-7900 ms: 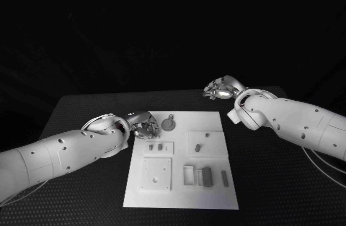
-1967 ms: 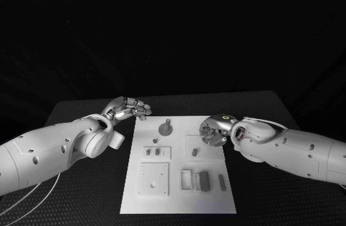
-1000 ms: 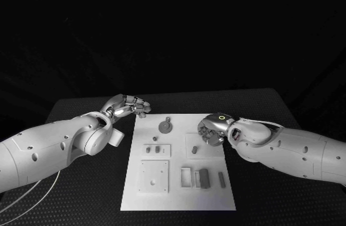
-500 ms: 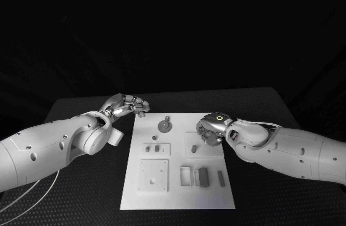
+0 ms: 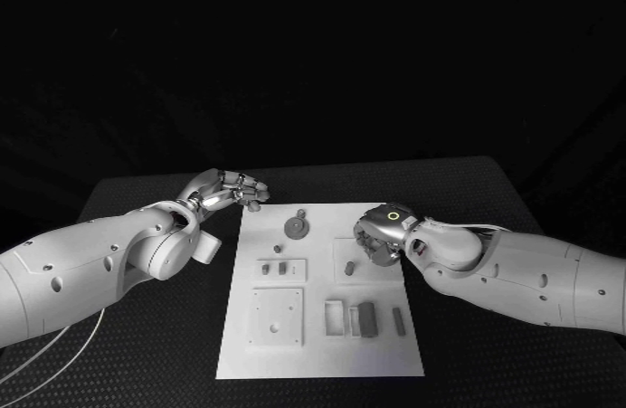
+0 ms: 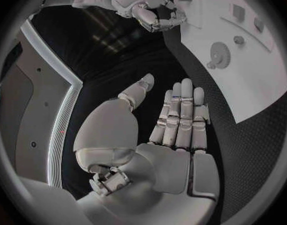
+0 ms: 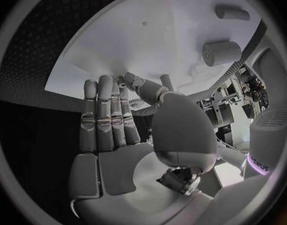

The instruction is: Assemble the parts on the task board

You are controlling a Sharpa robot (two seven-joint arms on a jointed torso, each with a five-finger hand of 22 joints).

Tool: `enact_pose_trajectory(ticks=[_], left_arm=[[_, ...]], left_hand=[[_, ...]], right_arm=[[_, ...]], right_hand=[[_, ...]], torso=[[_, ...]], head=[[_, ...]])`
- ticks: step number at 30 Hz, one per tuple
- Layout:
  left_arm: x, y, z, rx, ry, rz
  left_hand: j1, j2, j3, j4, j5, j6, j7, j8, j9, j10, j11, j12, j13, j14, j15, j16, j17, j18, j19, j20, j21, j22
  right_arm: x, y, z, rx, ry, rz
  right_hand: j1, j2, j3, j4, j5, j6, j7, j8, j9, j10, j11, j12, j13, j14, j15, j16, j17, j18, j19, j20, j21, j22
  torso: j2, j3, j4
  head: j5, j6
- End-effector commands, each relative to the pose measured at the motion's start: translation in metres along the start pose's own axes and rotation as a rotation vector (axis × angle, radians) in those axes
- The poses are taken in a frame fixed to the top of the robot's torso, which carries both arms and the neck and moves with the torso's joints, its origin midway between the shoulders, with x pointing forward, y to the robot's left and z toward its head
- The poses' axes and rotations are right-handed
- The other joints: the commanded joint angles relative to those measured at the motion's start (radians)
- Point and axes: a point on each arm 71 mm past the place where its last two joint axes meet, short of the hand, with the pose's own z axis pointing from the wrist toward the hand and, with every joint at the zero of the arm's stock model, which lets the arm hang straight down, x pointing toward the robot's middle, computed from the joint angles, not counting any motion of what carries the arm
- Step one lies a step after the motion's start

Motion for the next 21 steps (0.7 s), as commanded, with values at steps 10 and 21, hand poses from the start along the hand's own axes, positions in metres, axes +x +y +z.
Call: enact_pose_trajectory(ticks=[10,21], left_arm=[[0.0008,-0.0009,0.0004,0.005,0.009,-0.009],[-0.0008,-0.0001,0.0006,0.002,0.005,-0.008]], left_hand=[[0.001,0.004,-0.005,0.001,-0.001,-0.007,0.003,0.002,-0.002,-0.006,0.005,0.001,-0.002,0.004,0.004,-0.007,0.004,0.007,0.003,0.008,-0.005,0.002],[0.001,0.004,-0.005,0.001,-0.001,-0.009,0.004,0.002,-0.002,-0.007,0.005,0.000,-0.003,0.005,0.004,-0.009,0.006,0.007,0.004,0.008,-0.006,0.003]], right_arm=[[0.0185,0.0017,-0.0065,0.001,0.059,-0.031],[0.0143,0.0005,-0.0101,-0.003,0.056,-0.004]], right_hand=[[0.005,-0.011,0.021,0.005,-0.004,0.018,-0.004,0.006,0.004,0.030,-0.012,0.000,0.040,0.017,-0.004,0.009,0.021,0.015,0.018,-0.006,0.021,0.021],[0.004,-0.016,0.028,0.010,-0.006,0.022,-0.005,0.007,0.005,0.035,-0.014,-0.002,0.047,0.021,-0.007,0.012,0.030,0.015,0.022,-0.009,0.030,0.022]], torso=[[0.001,0.0006,0.0008],[0.000,-0.0002,0.0003]], head=[[0.000,0.004],[0.001,0.007]])
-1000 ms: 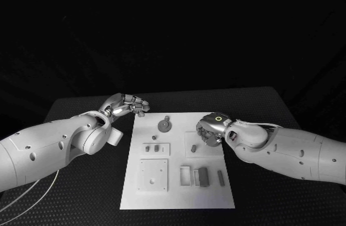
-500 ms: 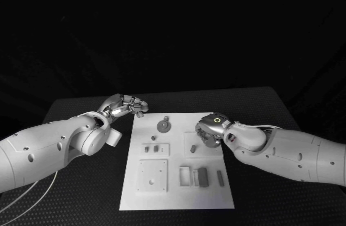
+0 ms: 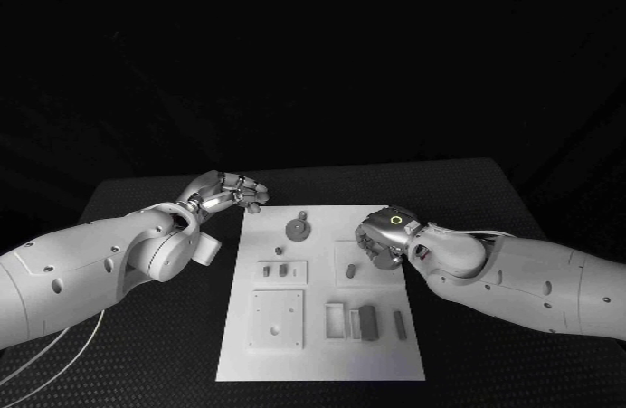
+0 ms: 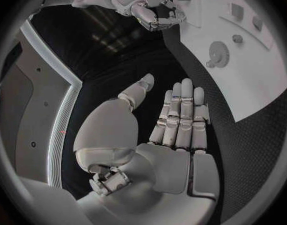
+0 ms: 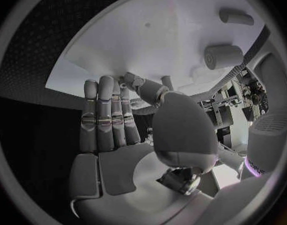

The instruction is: Assemble the parts on the task board

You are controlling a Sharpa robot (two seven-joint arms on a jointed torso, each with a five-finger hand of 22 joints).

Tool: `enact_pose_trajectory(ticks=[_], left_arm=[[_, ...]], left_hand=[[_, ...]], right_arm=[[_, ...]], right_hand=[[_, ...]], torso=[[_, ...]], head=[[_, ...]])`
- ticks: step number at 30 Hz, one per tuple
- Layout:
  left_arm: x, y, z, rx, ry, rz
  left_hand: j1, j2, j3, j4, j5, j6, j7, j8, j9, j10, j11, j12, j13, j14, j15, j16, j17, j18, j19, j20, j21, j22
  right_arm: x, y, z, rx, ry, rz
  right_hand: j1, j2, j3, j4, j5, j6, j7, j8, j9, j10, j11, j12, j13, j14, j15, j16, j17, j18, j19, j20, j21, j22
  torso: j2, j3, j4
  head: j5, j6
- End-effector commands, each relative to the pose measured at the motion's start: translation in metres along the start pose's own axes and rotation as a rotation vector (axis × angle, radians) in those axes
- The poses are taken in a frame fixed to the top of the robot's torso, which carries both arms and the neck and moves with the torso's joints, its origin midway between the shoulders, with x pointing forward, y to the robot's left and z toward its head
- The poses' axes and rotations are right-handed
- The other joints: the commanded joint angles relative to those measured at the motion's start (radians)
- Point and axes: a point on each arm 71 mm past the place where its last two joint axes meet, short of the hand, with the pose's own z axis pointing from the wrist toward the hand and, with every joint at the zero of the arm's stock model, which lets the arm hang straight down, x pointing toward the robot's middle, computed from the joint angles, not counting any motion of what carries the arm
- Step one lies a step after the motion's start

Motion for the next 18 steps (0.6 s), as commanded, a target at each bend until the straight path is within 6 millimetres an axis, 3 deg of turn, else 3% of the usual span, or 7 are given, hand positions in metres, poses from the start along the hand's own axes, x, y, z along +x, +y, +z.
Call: enact_pose_trajectory(ticks=[1,18], left_arm=[[0.000,-0.001,0.001,0.004,0.008,-0.008],[-0.001,0.000,0.001,0.000,0.009,-0.008]], left_hand=[[0.001,0.004,-0.006,0.001,-0.001,-0.006,0.000,0.002,-0.001,-0.004,0.002,0.000,-0.001,0.005,0.004,-0.005,0.002,0.007,0.000,0.004,-0.006,0.001],[0.001,0.003,-0.007,0.000,-0.001,-0.008,0.001,0.001,-0.002,-0.007,0.003,0.000,-0.003,0.005,0.004,-0.008,0.005,0.007,0.001,0.004,-0.008,0.002]], right_arm=[[0.011,0.000,-0.005,-0.008,0.081,0.007],[-0.009,-0.005,-0.003,-0.013,0.054,0.044]], right_hand=[[0.000,-0.012,0.008,0.001,-0.001,0.007,0.001,0.005,0.001,0.018,-0.008,0.001,0.048,0.005,-0.001,0.004,0.002,0.015,0.010,-0.001,0.004,0.023],[-0.003,-0.014,0.010,0.003,0.000,0.008,0.001,0.005,0.002,0.019,-0.008,-0.001,0.051,0.006,-0.002,0.005,0.006,0.015,0.009,-0.001,0.007,0.023]], torso=[[0.000,-0.0006,-0.0004],[0.000,0.0001,-0.0004]], head=[[0.000,0.002],[-0.001,0.004]])
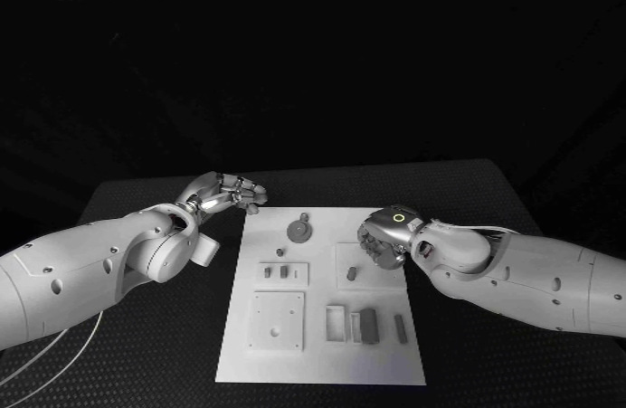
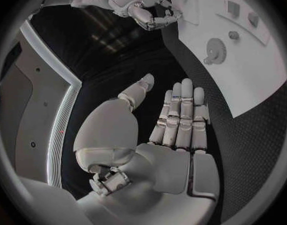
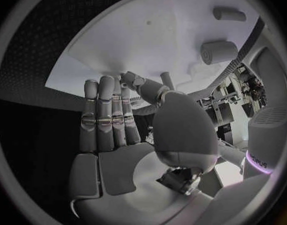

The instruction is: Assemble the parts on the task board

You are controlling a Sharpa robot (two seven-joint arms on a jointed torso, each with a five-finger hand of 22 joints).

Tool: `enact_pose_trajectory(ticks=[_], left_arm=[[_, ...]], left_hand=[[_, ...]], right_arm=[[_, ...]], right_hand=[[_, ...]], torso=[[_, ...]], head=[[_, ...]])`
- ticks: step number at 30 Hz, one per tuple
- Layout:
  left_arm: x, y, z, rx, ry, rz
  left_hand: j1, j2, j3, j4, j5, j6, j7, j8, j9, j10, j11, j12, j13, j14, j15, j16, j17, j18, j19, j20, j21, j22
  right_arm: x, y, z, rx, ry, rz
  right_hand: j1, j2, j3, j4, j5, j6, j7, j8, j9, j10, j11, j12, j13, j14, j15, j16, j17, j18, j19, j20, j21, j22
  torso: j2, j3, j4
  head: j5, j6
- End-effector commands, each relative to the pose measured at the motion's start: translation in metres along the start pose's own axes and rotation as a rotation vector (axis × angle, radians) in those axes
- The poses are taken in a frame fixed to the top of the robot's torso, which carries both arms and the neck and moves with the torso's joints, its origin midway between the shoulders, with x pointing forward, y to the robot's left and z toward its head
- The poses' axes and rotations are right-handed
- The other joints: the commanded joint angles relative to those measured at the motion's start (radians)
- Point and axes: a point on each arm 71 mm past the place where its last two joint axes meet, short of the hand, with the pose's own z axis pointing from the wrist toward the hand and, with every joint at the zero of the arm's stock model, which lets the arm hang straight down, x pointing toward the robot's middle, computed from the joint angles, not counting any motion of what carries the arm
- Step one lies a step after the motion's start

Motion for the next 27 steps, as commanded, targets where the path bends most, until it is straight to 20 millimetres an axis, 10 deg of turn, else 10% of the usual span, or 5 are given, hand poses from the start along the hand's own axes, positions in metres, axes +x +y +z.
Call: enact_pose_trajectory(ticks=[1,27], left_arm=[[0.001,-0.001,0.000,0.005,0.012,-0.010],[-0.006,0.002,0.003,0.001,-0.017,0.001]], left_hand=[[0.001,0.003,-0.007,0.000,-0.001,-0.008,0.001,0.001,-0.001,-0.007,0.003,0.000,-0.001,0.005,0.004,-0.004,0.002,0.007,0.001,0.004,-0.004,0.001],[0.002,0.003,-0.007,0.000,-0.001,-0.009,0.002,0.001,-0.001,-0.008,0.004,0.000,-0.003,0.005,0.004,-0.007,0.005,0.007,0.002,0.005,-0.006,0.002]], right_arm=[[0.000,0.000,-0.001,-0.009,0.025,0.016],[-0.050,0.020,0.001,-0.064,-0.062,0.122]], right_hand=[[0.004,-0.007,0.007,0.001,0.004,0.008,0.001,0.005,0.001,0.005,0.000,-0.001,0.005,-0.001,-0.002,0.005,0.001,0.015,0.001,0.001,0.003,0.022],[-0.001,-0.005,0.006,0.002,0.006,0.008,0.001,0.003,0.002,0.005,-0.001,-0.004,0.009,-0.002,-0.002,0.005,0.007,0.015,-0.001,0.000,0.009,0.023]], torso=[[0.000,0.0004,0.0002],[-0.003,0.0000,0.0006]], head=[[-0.001,0.000],[0.014,0.012]])
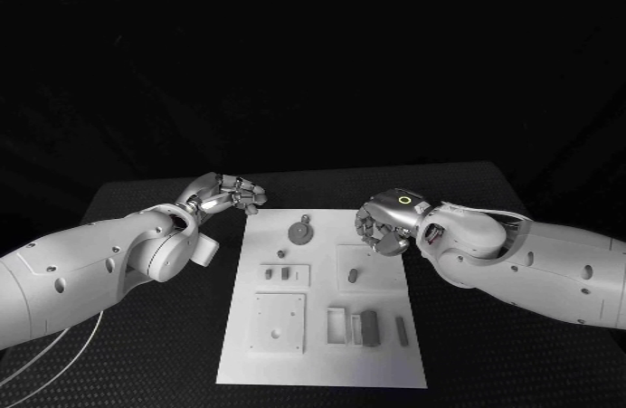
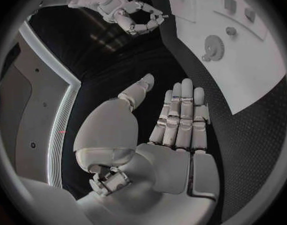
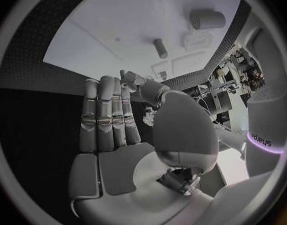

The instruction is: Assemble the parts on the task board

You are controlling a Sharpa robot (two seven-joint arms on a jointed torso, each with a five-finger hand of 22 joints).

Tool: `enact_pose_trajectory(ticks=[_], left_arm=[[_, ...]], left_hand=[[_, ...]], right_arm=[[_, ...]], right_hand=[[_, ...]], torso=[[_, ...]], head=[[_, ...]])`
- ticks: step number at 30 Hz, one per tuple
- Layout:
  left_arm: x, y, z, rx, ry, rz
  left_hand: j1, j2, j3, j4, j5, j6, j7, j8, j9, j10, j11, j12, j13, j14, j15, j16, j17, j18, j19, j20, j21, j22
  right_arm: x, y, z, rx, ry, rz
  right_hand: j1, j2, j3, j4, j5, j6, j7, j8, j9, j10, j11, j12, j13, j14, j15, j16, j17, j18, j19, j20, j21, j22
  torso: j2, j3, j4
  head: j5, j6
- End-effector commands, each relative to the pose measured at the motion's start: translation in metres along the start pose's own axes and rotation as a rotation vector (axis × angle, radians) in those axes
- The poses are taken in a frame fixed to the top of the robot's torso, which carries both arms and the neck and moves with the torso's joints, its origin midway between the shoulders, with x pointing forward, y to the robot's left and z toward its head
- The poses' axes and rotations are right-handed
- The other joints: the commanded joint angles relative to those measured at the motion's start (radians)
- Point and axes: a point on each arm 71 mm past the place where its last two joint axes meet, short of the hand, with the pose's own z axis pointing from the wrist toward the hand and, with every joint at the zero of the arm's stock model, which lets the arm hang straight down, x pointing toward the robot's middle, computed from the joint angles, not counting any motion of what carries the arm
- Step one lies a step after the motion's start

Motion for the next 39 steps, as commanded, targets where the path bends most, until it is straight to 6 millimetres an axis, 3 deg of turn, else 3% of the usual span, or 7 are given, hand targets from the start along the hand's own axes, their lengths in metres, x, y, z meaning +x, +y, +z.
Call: enact_pose_trajectory(ticks=[1,8,14,19,22,26,39], left_arm=[[0.000,-0.001,0.002,0.007,-0.003,-0.005],[0.000,0.000,0.006,0.010,-0.011,-0.009],[0.001,0.000,0.013,0.011,-0.025,-0.008],[0.004,0.000,0.018,0.011,-0.023,-0.010],[0.006,0.000,0.021,0.015,-0.022,-0.014],[0.005,0.000,0.022,0.014,-0.029,-0.012],[0.007,0.000,0.024,0.014,-0.025,-0.015]], left_hand=[[0.002,0.002,-0.007,0.000,-0.001,-0.005,-0.002,0.001,-0.002,-0.005,0.000,0.000,-0.002,0.006,0.004,-0.007,0.002,0.008,0.002,0.005,-0.006,0.001],[0.002,0.003,-0.007,0.001,-0.001,-0.005,-0.002,0.002,-0.002,-0.004,0.000,0.001,-0.002,0.006,0.004,-0.008,0.003,0.008,0.002,0.005,-0.007,0.001],[0.002,0.004,-0.007,0.001,0.000,-0.005,-0.002,0.002,-0.002,-0.004,0.000,0.001,-0.002,0.006,0.005,-0.009,0.004,0.008,0.002,0.005,-0.007,0.002],[0.001,0.004,-0.007,0.001,0.000,-0.005,-0.002,0.002,-0.002,-0.003,0.000,0.001,-0.002,0.006,0.005,-0.009,0.004,0.008,0.002,0.005,-0.008,0.002],[0.001,0.005,-0.007,0.002,0.000,-0.005,-0.002,0.003,-0.002,-0.003,0.000,0.002,-0.003,0.005,0.005,-0.010,0.005,0.007,0.002,0.005,-0.008,0.002],[0.001,0.006,-0.007,0.002,0.001,-0.005,-0.002,0.002,-0.002,-0.003,0.000,0.002,-0.003,0.005,0.005,-0.011,0.006,0.007,0.003,0.005,-0.009,0.002],[0.000,0.006,-0.008,0.002,0.001,-0.006,-0.002,0.002,-0.002,-0.004,0.000,0.002,-0.003,0.005,0.005,-0.013,0.007,0.007,0.002,0.005,-0.010,0.002]], right_arm=[[0.000,0.020,0.007,-0.048,0.017,0.043],[-0.005,0.071,0.027,-0.168,0.012,0.078],[0.000,0.105,0.036,-0.246,0.021,0.097],[0.012,0.125,0.038,-0.292,0.052,0.108],[0.025,0.138,0.038,-0.312,0.070,0.129],[0.035,0.150,0.039,-0.338,0.077,0.114],[0.060,0.163,0.034,-0.368,0.126,0.074]], right_hand=[[0.001,-0.002,0.006,0.002,0.007,0.008,0.001,0.003,0.001,0.006,-0.001,-0.004,0.002,-0.004,-0.004,0.005,0.002,0.015,-0.002,-0.002,0.005,0.023],[-0.001,0.004,0.003,-0.001,0.010,0.006,0.002,0.001,0.001,0.004,0.000,-0.009,0.005,-0.005,-0.004,0.004,0.006,0.015,-0.006,-0.002,0.008,0.023],[-0.004,0.011,-0.002,-0.006,0.016,0.004,0.003,-0.001,0.002,0.003,0.001,-0.013,0.008,-0.006,-0.004,0.002,0.009,0.015,-0.009,-0.002,0.011,0.023],[-0.007,0.015,-0.006,-0.010,0.020,0.003,0.003,-0.001,0.002,0.003,0.001,-0.015,0.010,-0.006,-0.003,0.001,0.012,0.015,-0.011,-0.001,0.013,0.022],[-0.009,0.018,-0.008,-0.012,0.024,0.002,0.004,-0.002,0.002,0.003,0.001,-0.017,0.012,-0.006,-0.003,0.001,0.014,0.015,-0.012,-0.001,0.015,0.022],[-0.010,0.020,-0.009,-0.015,0.026,0.001,0.004,-0.003,0.003,0.003,0.002,-0.018,0.013,-0.006,-0.003,0.000,0.015,0.015,-0.013,-0.001,0.016,0.022],[-0.010,0.021,-0.011,-0.019,0.029,0.002,0.004,-0.003,0.003,0.003,0.002,-0.020,0.014,-0.005,-0.003,-0.001,0.017,0.015,-0.013,-0.001,0.018,0.022]], torso=[[-0.001,0.0004,0.0011],[-0.002,-0.0021,-0.0006],[-0.007,-0.0052,0.0011],[-0.013,-0.0107,0.0007],[-0.019,-0.0159,0.0022],[-0.020,-0.0201,0.0034],[-0.019,-0.0182,0.0030]], head=[[0.010,0.008],[0.034,0.018],[0.044,0.018],[0.053,0.013],[0.067,0.010],[0.076,-0.001],[0.100,-0.022]])
